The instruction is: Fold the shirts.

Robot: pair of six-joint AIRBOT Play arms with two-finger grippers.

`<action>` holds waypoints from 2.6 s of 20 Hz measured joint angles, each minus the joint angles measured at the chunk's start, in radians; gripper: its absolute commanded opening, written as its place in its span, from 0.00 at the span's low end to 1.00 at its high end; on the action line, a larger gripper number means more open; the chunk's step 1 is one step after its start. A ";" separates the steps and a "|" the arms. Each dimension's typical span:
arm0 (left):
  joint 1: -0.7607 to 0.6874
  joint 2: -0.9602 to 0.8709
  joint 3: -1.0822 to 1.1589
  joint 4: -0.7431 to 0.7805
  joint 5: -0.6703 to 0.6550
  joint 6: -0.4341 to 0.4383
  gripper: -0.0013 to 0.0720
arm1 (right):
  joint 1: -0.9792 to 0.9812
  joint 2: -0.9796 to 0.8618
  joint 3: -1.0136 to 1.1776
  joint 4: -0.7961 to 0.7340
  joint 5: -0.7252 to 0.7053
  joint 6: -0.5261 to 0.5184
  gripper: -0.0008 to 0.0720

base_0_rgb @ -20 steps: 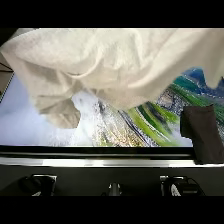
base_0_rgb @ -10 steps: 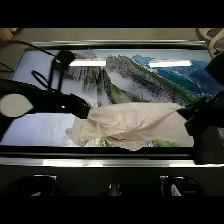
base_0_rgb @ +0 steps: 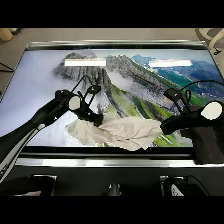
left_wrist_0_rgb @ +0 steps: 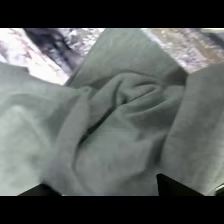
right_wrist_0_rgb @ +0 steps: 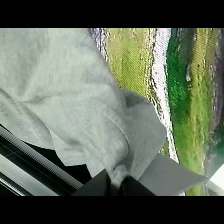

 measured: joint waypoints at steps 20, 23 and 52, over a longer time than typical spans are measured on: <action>0.301 0.375 -0.669 -0.329 0.183 0.006 0.97 | 0.000 -0.018 -0.018 -0.029 -0.012 0.003 0.06; 0.286 0.326 -0.678 -0.387 0.236 0.027 0.97 | 0.000 -0.018 -0.018 -0.027 -0.018 0.003 0.06; 0.271 0.704 0.496 0.034 0.427 -0.047 0.05 | 0.001 0.259 0.772 -0.148 -0.519 -0.055 0.06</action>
